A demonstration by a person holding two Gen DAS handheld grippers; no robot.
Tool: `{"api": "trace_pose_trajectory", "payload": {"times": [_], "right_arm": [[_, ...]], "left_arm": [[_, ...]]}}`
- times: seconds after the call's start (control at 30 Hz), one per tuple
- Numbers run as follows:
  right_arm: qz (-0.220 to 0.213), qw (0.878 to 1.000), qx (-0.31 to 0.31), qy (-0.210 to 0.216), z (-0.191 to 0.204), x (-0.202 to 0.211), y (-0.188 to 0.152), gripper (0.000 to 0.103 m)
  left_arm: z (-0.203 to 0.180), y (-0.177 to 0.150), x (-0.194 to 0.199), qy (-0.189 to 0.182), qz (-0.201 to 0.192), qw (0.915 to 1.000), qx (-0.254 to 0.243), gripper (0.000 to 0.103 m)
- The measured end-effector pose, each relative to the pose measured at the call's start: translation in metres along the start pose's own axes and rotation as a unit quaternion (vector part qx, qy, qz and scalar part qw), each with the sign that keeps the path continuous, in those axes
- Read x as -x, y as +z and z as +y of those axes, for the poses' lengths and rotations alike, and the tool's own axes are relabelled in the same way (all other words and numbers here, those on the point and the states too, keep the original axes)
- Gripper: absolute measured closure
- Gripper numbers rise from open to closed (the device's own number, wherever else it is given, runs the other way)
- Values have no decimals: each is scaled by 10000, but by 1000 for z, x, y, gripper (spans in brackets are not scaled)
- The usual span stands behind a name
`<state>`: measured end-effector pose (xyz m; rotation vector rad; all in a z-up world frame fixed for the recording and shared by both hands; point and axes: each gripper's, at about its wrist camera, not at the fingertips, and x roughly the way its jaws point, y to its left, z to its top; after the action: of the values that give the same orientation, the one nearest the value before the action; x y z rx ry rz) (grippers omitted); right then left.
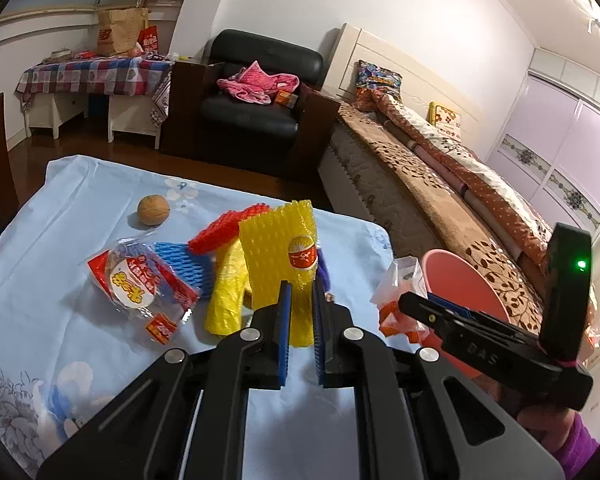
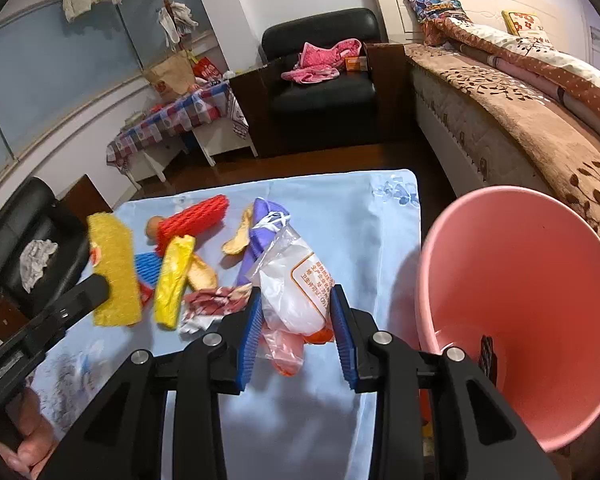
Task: Collect trash
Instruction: 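Grasp the yellow foam net with the left gripper while the right grasps the white plastic bag, then carry the yellow foam net and white bag in both grippers over the pink bucket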
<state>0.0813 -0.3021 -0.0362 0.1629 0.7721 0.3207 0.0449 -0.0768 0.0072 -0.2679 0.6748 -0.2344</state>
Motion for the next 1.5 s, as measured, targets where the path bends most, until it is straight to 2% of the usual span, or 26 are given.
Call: {"api": "trace_pose_trajectory", "payload": {"times": [0.17, 0.53, 0.97, 1.5], "right_arm": [[-122, 9999, -37, 78, -1, 24, -10, 70], [-504, 9986, -86, -117, -14, 69, -21, 70], [-805, 9930, -680, -528, -74, 107, -31, 70], [-993, 9798, -1396, -1028, -141, 124, -38, 69]], "left_arm": [[-11, -4, 8, -30, 3, 10000, -90, 94], [-40, -10, 13, -240, 149, 9991, -305, 94], [-88, -17, 2, -626, 333, 9933, -907, 94], [-150, -17, -28, -1249, 607, 9807, -1377, 94]]}}
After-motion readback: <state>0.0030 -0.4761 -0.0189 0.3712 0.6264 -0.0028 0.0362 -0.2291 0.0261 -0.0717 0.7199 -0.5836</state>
